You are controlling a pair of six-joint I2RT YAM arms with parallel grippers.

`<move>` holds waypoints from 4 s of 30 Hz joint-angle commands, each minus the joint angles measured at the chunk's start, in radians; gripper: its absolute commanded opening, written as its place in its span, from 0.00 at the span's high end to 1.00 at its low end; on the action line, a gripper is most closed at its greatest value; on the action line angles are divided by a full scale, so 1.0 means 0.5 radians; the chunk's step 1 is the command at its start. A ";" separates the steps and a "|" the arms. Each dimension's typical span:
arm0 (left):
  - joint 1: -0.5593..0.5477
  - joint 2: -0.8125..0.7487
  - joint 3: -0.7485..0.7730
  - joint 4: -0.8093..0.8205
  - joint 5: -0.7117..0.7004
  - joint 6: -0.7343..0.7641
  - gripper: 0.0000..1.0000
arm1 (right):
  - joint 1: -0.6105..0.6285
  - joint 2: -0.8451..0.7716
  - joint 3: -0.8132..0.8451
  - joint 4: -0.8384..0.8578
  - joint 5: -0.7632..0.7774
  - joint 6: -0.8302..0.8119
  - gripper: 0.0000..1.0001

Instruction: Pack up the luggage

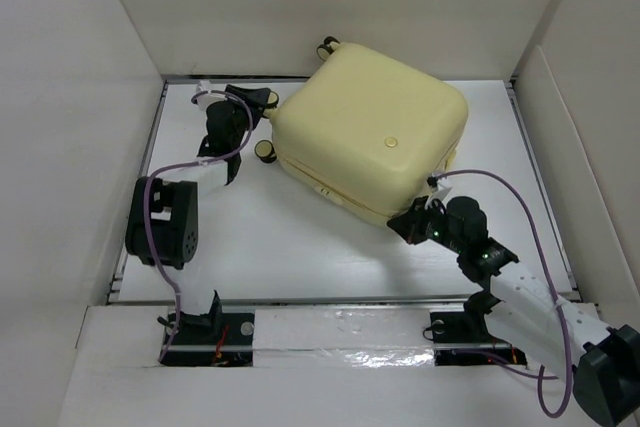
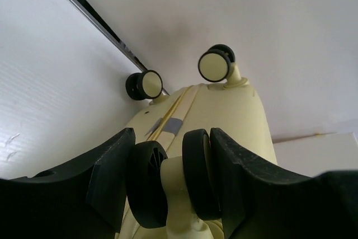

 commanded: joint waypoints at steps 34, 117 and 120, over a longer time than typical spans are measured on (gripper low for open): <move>0.196 -1.340 -1.671 0.472 -0.028 0.384 1.00 | 0.270 0.495 0.279 0.926 -0.019 0.316 1.00; -0.366 -1.147 0.043 -1.764 0.032 1.626 0.25 | 0.107 0.067 0.003 0.865 -0.263 0.101 1.00; -0.366 -1.088 0.087 -1.841 0.278 2.066 0.20 | 0.061 0.073 -0.021 0.941 -0.352 0.126 1.00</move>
